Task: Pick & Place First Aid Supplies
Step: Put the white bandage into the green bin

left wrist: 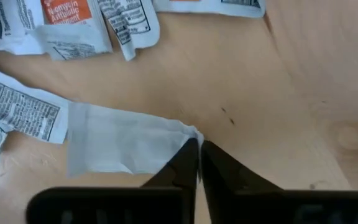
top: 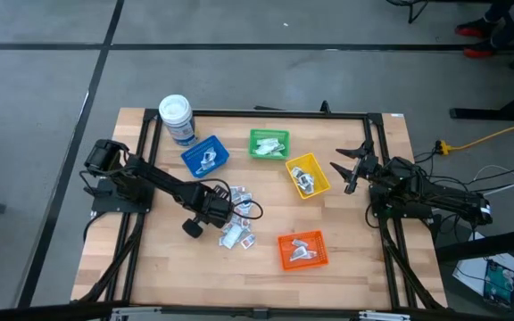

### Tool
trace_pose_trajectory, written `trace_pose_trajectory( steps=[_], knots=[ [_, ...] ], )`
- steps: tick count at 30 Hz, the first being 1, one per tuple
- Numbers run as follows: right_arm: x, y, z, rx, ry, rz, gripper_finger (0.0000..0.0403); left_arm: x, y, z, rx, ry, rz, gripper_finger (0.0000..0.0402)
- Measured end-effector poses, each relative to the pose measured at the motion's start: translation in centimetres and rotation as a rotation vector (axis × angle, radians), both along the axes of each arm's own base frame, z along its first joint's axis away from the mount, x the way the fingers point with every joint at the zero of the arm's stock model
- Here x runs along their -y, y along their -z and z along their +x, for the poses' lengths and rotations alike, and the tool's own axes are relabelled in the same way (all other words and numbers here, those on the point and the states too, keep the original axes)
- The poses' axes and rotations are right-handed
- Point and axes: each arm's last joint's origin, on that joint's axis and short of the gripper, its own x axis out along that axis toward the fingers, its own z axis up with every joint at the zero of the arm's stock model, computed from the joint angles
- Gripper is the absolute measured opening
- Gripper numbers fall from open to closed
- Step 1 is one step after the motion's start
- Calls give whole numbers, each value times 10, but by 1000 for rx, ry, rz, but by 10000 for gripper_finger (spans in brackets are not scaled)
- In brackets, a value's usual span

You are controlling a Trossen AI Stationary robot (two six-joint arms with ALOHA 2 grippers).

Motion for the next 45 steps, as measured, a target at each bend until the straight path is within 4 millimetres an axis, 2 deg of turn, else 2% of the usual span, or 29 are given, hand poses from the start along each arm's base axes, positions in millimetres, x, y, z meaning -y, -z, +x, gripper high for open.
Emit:
trace_pose_trajectory(
  steps=[7,10,20,28,33,38,45],
  knots=[
    [0,0,0,-1,0,0,236,4,-6,-1,11,-32,-48,2],
    [0,0,0,0,0,0,236,8,-12,-2,14,-42,-137,2],
    [0,0,0,0,0,0,236,20,-52,-7,40,-110,-449,1],
    [0,0,0,0,-1,0,236,23,-65,-5,38,-119,-697,1],
    [0,0,0,0,0,0,236,15,-74,10,138,-113,-862,1],
    [0,0,0,0,0,0,236,-2,-87,27,273,-103,-1017,2],
    [0,0,0,0,0,0,236,-31,-104,45,505,-131,-1074,2]
  ],
)
